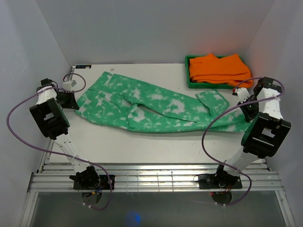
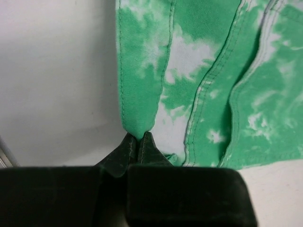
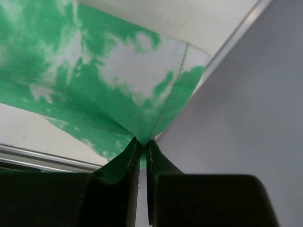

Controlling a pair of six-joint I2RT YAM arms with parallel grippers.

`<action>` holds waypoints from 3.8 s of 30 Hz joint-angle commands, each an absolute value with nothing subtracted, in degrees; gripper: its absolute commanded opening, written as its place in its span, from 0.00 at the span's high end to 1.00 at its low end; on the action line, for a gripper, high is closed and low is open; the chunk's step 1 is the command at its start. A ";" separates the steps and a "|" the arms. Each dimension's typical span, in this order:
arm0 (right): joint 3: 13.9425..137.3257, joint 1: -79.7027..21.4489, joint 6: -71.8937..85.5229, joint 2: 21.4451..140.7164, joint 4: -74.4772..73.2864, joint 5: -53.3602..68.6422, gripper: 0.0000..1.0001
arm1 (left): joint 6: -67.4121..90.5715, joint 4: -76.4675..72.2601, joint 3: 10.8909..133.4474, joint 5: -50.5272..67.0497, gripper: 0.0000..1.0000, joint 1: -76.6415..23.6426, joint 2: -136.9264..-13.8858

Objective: Fold and stack the trousers
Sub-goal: Flatten the trousers out

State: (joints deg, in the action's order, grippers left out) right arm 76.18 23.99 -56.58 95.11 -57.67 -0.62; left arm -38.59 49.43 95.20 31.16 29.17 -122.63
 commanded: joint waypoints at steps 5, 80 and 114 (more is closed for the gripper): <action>99.66 25.75 -65.30 104.23 -68.98 -9.30 0.92 | -27.60 55.27 109.94 29.97 1.00 30.50 -120.32; 89.03 -11.23 -10.47 108.44 -25.60 2.84 0.39 | -31.56 29.18 65.13 28.04 0.19 27.34 -92.81; 67.62 -5.64 -6.86 88.96 -13.53 -2.21 0.92 | -24.79 26.37 66.36 19.43 0.27 27.33 -101.87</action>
